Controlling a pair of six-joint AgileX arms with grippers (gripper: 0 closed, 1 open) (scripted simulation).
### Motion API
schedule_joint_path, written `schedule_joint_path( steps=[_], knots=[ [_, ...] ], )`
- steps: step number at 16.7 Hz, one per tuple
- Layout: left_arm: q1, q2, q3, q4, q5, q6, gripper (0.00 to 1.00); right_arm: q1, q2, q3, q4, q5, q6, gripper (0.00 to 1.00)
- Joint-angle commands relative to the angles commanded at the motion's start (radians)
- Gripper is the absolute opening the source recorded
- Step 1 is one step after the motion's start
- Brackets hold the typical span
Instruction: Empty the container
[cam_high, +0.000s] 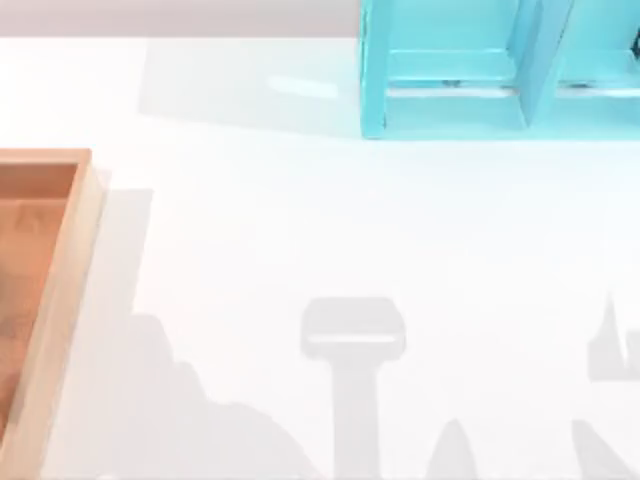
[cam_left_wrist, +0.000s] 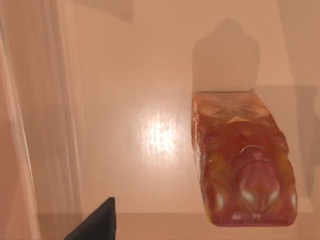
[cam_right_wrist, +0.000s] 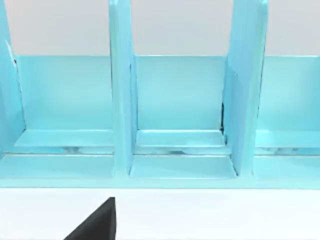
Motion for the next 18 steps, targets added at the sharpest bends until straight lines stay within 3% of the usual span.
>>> schedule_joint_path(
  steps=[10, 16, 18],
  knots=[
    [0.006, 0.082, -0.220, 0.307, -0.001, 0.008, 1.00, 0.000, 0.000, 0.000, 0.000, 0.000, 0.000, 1.00],
    [0.007, 0.086, -0.237, 0.334, -0.001, 0.009, 1.00, 0.000, 0.000, 0.000, 0.000, 0.000, 0.000, 1.00],
    [0.007, 0.086, -0.237, 0.334, -0.001, 0.009, 0.85, 0.000, 0.000, 0.000, 0.000, 0.000, 0.000, 1.00]
  ],
)
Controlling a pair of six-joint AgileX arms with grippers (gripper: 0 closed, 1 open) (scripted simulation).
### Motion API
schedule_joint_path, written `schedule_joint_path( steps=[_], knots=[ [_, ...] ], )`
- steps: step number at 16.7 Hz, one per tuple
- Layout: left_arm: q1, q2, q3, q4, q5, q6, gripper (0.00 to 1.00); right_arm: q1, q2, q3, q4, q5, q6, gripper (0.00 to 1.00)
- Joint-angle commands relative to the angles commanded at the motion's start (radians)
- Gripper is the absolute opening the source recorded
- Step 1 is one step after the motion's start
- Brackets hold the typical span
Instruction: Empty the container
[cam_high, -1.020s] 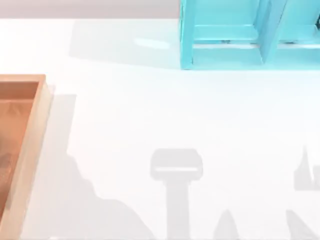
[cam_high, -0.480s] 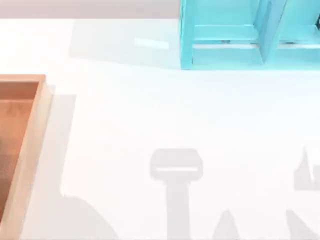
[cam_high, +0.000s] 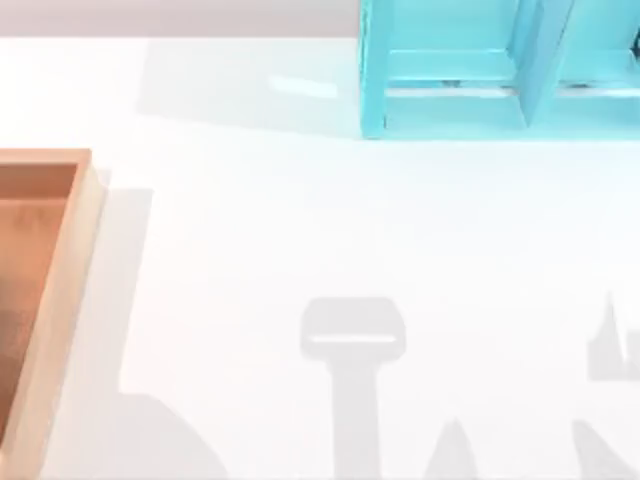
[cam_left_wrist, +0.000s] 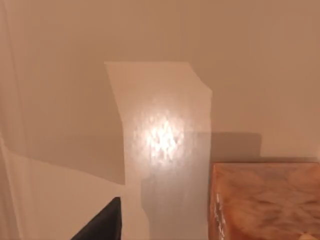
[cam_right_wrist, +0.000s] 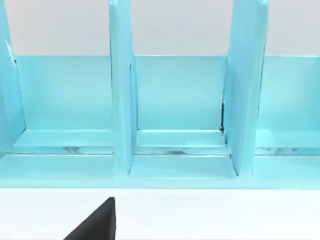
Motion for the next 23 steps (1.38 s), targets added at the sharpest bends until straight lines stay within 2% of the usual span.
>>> schedule_joint_path(
  steps=[11, 23],
  knots=[
    [0.000, 0.000, 0.000, 0.000, 0.000, 0.000, 0.02, 0.000, 0.000, 0.000, 0.000, 0.000, 0.000, 1.00],
    [0.001, -0.021, 0.028, -0.031, -0.013, -0.009, 0.00, 0.000, 0.000, 0.000, 0.000, 0.000, 0.000, 1.00]
  ],
)
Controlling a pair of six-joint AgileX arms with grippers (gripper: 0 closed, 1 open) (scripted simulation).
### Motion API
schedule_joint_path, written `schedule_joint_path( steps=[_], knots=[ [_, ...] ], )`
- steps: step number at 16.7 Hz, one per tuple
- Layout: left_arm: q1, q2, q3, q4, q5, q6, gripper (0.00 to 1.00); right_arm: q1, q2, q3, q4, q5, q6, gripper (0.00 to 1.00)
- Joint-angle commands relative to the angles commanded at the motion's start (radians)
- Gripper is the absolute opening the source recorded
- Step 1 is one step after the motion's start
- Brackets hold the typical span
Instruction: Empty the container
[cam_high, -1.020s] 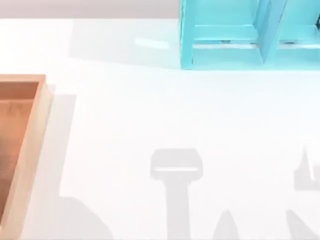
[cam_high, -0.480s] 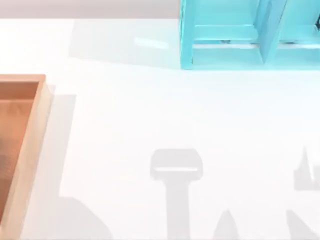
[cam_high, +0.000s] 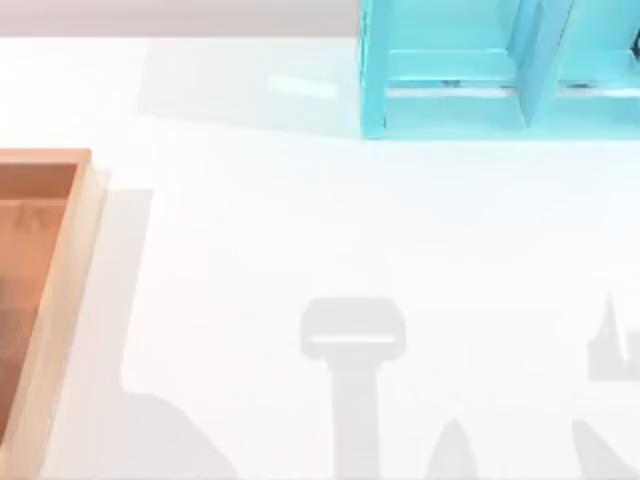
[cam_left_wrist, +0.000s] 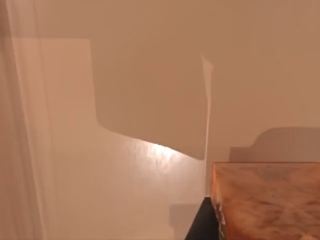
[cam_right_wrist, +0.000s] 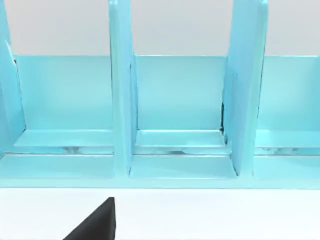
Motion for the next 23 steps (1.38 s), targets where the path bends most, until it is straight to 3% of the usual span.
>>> schedule_joint_path(
  steps=[5, 14, 23],
  knots=[
    [-0.009, -0.058, 0.141, -0.161, -0.026, -0.011, 0.00, 0.000, 0.000, 0.000, 0.000, 0.000, 0.000, 1.00],
    [-0.023, -0.111, 0.348, -0.464, 0.014, 0.008, 0.00, 0.000, 0.000, 0.000, 0.000, 0.000, 0.000, 1.00],
    [-0.028, -0.111, 0.392, -0.498, 0.017, -0.012, 0.00, 0.000, 0.000, 0.000, 0.000, 0.000, 0.000, 1.00]
  ],
)
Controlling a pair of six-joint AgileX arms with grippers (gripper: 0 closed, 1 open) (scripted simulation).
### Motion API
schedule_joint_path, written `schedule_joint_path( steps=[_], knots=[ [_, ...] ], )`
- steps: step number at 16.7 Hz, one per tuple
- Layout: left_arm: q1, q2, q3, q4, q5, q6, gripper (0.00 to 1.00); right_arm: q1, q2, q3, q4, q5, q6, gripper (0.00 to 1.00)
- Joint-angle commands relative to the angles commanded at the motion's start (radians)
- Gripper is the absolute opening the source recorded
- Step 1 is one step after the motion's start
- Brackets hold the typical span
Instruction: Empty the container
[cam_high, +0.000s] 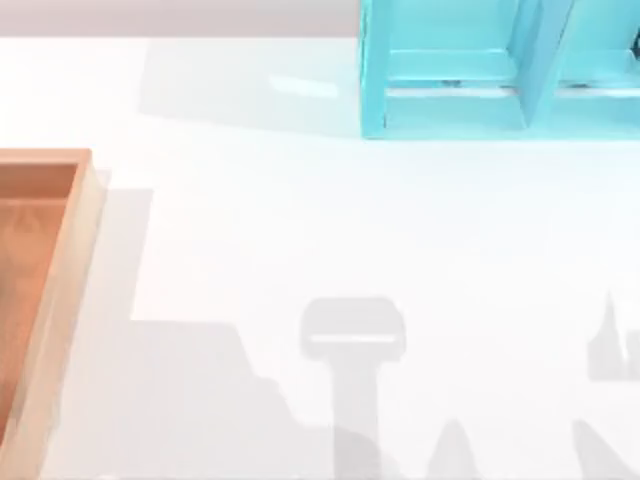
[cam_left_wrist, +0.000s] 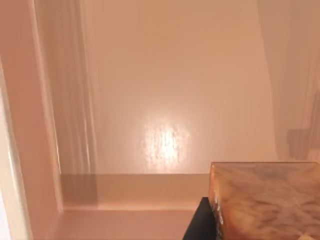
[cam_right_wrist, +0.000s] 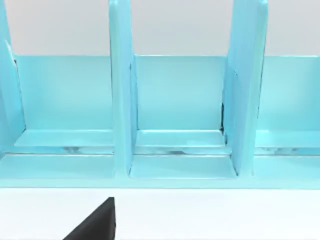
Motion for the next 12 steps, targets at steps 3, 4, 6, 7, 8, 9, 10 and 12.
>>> schedule_joint_path(
  steps=[3, 4, 6, 7, 8, 9, 10, 12],
  knots=[
    [-0.064, 0.034, 0.126, -0.011, 0.014, -0.056, 0.00, 0.000, 0.000, 0.000, 0.000, 0.000, 0.000, 1.00],
    [-0.095, 0.062, 0.187, -0.016, 0.019, -0.083, 0.00, 0.000, 0.000, 0.000, 0.000, 0.000, 0.000, 1.00],
    [-0.171, 0.149, 0.329, -0.025, 0.028, -0.149, 0.00, 0.000, 0.000, 0.000, 0.000, 0.000, 0.000, 1.00],
    [-0.214, 0.205, 0.406, -0.030, 0.031, -0.187, 0.00, 0.000, 0.000, 0.000, 0.000, 0.000, 0.000, 1.00],
    [-0.258, 0.268, 0.484, -0.033, 0.033, -0.229, 0.00, 0.000, 0.000, 0.000, 0.000, 0.000, 0.000, 1.00],
    [-0.302, 0.337, 0.560, -0.036, 0.033, -0.274, 0.00, 0.000, 0.000, 0.000, 0.000, 0.000, 0.000, 1.00],
    [-0.347, 0.408, 0.632, -0.038, 0.032, -0.320, 0.00, 0.000, 0.000, 0.000, 0.000, 0.000, 0.000, 1.00],
    [-0.436, 0.551, 0.754, -0.039, 0.027, -0.415, 0.00, 0.000, 0.000, 0.000, 0.000, 0.000, 0.000, 1.00]
  ],
)
